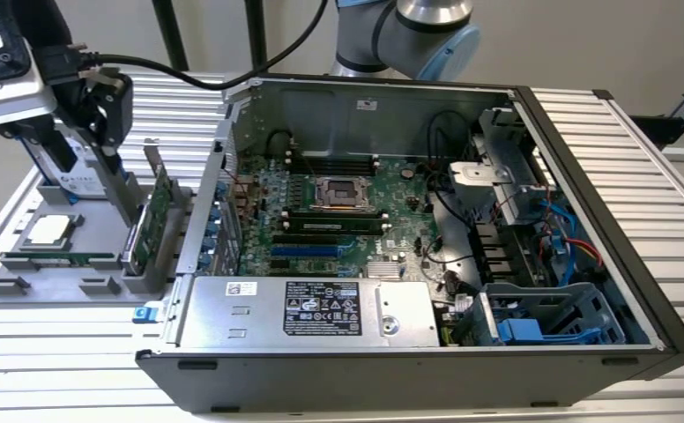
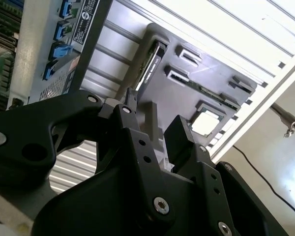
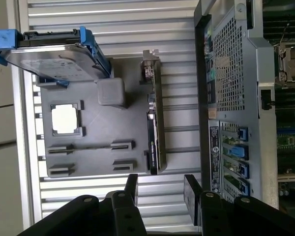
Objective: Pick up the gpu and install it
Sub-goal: 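Pick up the gpu and move the gpu toward the slot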
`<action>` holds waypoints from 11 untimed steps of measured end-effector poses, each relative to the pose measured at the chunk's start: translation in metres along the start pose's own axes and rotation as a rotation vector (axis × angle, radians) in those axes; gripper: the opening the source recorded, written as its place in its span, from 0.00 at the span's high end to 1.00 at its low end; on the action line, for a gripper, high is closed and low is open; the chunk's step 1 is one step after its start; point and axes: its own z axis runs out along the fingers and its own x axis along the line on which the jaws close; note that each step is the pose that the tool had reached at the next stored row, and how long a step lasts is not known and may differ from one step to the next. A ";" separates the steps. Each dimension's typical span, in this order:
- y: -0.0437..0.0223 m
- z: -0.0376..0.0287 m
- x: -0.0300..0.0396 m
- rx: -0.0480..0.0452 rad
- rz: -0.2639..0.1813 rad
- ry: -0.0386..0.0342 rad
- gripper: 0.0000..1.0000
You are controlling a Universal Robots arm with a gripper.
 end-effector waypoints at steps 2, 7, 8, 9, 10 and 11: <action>0.0000 0.0008 0.0000 0.0005 0.000 0.0000 0.00; -0.0001 0.0027 0.0001 0.0017 0.000 0.0000 0.00; -0.0001 0.0030 0.0001 0.0019 0.000 -0.0001 0.00; -0.0002 0.0034 0.0001 0.0021 0.000 -0.0001 0.00; -0.0002 0.0038 0.0001 0.0024 0.000 -0.0001 0.00; -0.0002 0.0042 0.0001 0.0026 0.000 -0.0001 0.00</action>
